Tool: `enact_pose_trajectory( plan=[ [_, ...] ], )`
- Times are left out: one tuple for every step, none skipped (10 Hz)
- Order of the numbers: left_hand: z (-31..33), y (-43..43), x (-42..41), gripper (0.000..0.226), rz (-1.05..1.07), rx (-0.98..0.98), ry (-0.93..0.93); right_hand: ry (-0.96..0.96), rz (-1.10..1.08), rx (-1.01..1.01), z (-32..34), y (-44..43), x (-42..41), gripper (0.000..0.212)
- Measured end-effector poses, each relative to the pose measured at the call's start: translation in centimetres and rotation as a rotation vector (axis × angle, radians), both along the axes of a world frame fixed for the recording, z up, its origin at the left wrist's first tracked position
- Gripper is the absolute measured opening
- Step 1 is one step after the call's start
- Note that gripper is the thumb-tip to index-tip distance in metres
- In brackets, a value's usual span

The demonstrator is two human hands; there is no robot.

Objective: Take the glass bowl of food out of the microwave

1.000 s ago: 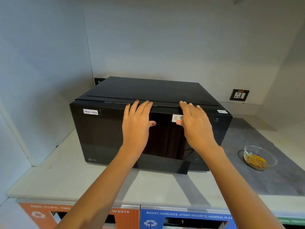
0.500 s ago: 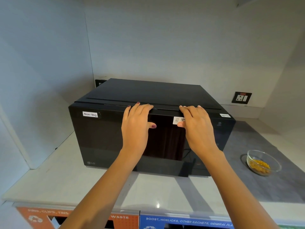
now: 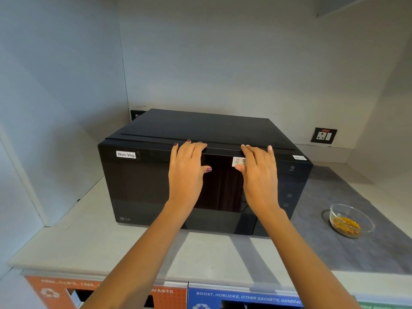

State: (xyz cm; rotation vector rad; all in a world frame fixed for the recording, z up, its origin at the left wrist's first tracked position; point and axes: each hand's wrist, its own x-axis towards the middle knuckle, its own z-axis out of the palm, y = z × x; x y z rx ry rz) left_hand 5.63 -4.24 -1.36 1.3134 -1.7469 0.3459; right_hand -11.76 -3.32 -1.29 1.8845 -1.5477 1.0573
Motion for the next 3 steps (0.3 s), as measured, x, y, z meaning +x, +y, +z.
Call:
enact_pose_trajectory(
  plan=[
    [-0.3,-0.1,-0.1,0.039,-0.003,-0.062,-0.022,-0.114,0.013,0.01,-0.3,0.0,0.7,0.045],
    [-0.2,0.5,-0.3,0.041,-0.007,-0.072,0.036,-0.22,0.058,-0.013,0.3,0.4,1.9,0.043],
    [0.6,0.0,-0.3,0.05,0.024,-0.067,-0.002,-0.184,0.026,-0.077,1.5,-0.3,3.0,0.045]
  ],
)
